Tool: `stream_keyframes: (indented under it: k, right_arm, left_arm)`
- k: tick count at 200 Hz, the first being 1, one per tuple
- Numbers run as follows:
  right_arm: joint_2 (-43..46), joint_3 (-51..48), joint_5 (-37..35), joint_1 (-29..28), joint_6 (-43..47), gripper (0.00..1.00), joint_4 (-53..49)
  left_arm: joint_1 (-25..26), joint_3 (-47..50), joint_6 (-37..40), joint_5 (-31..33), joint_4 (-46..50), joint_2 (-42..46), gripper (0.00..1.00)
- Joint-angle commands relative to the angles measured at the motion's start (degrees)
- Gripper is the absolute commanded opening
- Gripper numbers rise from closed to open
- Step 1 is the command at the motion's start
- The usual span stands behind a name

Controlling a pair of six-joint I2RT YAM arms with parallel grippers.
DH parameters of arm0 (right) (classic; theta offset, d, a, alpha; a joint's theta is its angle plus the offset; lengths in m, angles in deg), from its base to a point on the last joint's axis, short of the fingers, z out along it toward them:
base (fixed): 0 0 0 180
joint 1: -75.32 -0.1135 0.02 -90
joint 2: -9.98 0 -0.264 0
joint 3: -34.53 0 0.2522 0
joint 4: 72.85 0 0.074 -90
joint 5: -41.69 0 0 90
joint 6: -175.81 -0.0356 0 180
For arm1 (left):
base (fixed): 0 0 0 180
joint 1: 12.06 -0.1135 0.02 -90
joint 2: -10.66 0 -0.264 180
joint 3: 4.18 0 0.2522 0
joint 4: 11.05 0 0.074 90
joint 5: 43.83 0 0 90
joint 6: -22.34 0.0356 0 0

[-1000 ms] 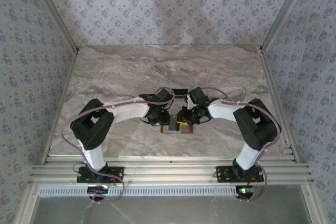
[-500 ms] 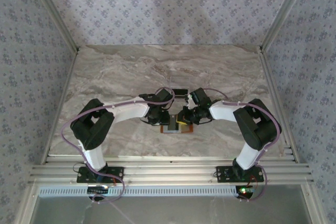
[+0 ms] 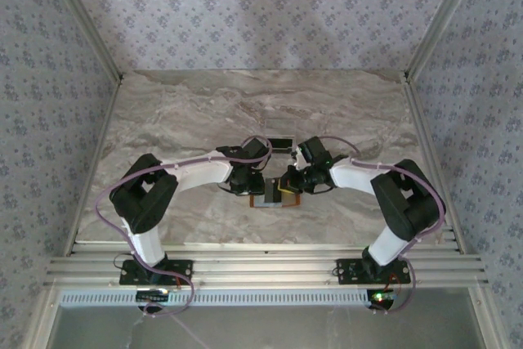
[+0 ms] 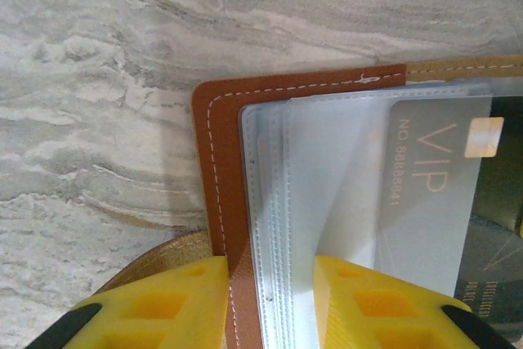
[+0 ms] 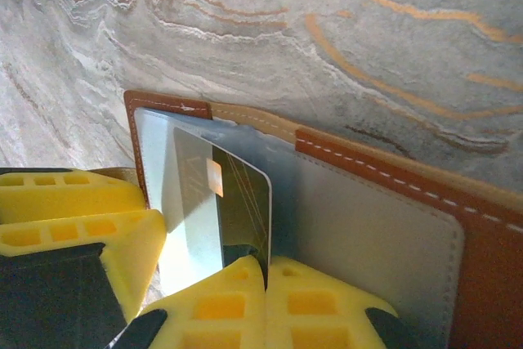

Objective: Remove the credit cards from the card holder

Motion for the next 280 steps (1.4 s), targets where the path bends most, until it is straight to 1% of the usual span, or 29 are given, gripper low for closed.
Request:
stream_keyframes:
  k: [1, 23, 53, 105, 109, 150, 177, 198, 223, 246, 251, 280]
  right_arm:
    - [1.3, -1.0, -3.4, 0.7, 0.8, 0.06, -3.1]
    - [3.1, -0.9, -4.3, 1.2, 1.9, 0.05, -5.1]
    - [6.4, -0.8, -5.2, 2.3, 4.2, 0.00, -8.4]
    - [11.1, -0.3, -4.9, 3.7, 5.0, 0.00, -11.5]
    - [11.4, -0.4, -4.8, 3.8, 6.8, 0.00, -11.6]
    - [13.5, 0.9, -4.5, 4.5, 8.8, 0.00, -13.3]
    - [15.1, 1.8, -4.3, 4.7, 11.9, 0.00, -14.2]
    - [15.9, 3.5, -4.5, 4.9, 16.9, 0.00, -16.1]
    - [17.2, 5.3, -5.9, 5.1, 24.9, 0.00, -17.9]
    - [17.0, 7.5, -5.7, 6.2, 32.4, 0.01, -19.0]
    - [16.5, 8.4, -4.8, 6.6, 35.3, 0.01, -19.6]
    - [15.1, 13.8, -6.1, 6.5, 51.3, 0.04, -25.4]
  left_arm:
    - [-0.3, -0.6, 1.1, 2.2, 5.0, -1.5, 0.33]
    - [-0.2, -0.6, 1.3, 2.4, 5.1, -1.1, 0.33]
    - [-0.3, -1.1, 1.7, 2.1, 5.1, -0.7, 0.33]
    - [-0.4, -2.0, 2.2, 2.3, 5.0, 1.2, 0.33]
    - [-0.4, -2.0, 2.2, 2.3, 4.9, 1.4, 0.33]
    - [-0.4, -2.7, 2.7, 2.6, 4.4, 2.8, 0.33]
    - [-0.4, -2.8, 3.0, 2.4, 4.3, 3.9, 0.33]
    - [-0.6, -2.4, 3.0, 2.5, 4.1, 5.1, 0.33]
    - [-1.2, -1.0, 2.5, 2.5, 3.1, 6.6, 0.33]
    - [-2.1, 0.7, 2.2, 2.8, 1.9, 8.0, 0.33]
    - [-2.3, 1.2, 2.2, 2.8, 1.6, 8.2, 0.33]
    - [-3.8, 3.7, 1.8, 2.6, 0.1, 10.3, 0.33]
